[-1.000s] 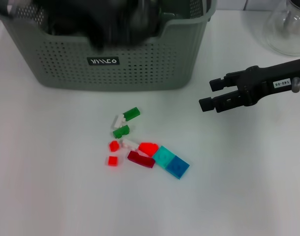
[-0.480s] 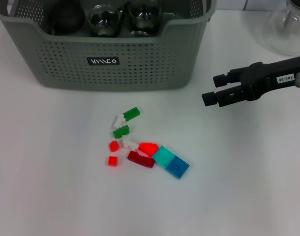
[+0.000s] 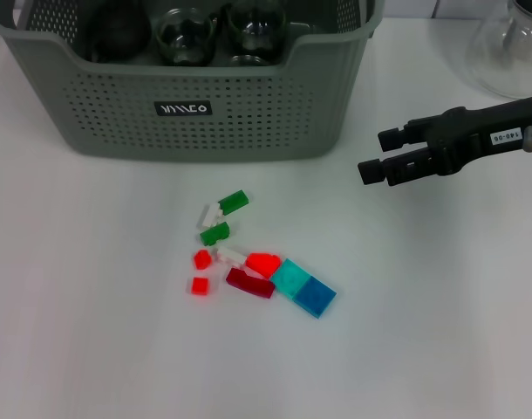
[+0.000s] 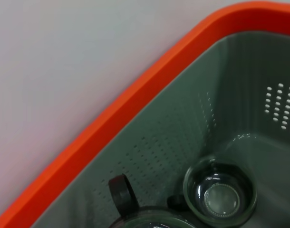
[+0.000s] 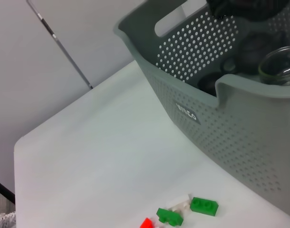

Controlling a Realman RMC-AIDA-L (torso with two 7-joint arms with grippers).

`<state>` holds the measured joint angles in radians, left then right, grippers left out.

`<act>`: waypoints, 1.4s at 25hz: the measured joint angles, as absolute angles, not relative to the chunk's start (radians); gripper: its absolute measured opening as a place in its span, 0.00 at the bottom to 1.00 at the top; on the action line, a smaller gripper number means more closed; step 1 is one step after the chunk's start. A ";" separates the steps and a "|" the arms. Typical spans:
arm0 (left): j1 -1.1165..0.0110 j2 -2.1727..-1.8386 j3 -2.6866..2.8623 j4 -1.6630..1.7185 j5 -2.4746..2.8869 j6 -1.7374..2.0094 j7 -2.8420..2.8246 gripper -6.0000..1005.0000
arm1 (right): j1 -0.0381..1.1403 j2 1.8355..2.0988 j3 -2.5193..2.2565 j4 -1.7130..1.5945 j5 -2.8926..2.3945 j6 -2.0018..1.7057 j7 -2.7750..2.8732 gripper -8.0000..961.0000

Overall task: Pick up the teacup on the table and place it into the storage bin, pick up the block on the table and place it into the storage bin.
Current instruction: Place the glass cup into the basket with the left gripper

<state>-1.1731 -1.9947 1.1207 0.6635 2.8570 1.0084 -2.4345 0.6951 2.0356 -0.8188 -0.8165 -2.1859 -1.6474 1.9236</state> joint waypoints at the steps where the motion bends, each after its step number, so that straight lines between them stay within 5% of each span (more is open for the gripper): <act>1: -1.171 -1.998 1.123 0.655 2.857 0.998 -2.435 0.04 | 0.695 2.036 -0.818 -0.816 -2.186 -1.647 1.924 0.94; 22: -1.140 -2.081 1.205 0.597 2.859 0.909 -2.427 0.04 | 0.695 2.037 -0.818 -0.810 -2.189 -1.643 1.919 0.94; 35: -1.123 -2.095 1.275 0.594 2.859 0.847 -2.422 0.05 | 0.695 2.037 -0.818 -0.807 -2.190 -1.643 1.917 0.94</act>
<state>-1.1232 -2.0953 1.2752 0.5939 2.8593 0.8475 -2.4223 0.6949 2.0370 -0.8176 -0.8068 -2.1904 -1.6428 1.9173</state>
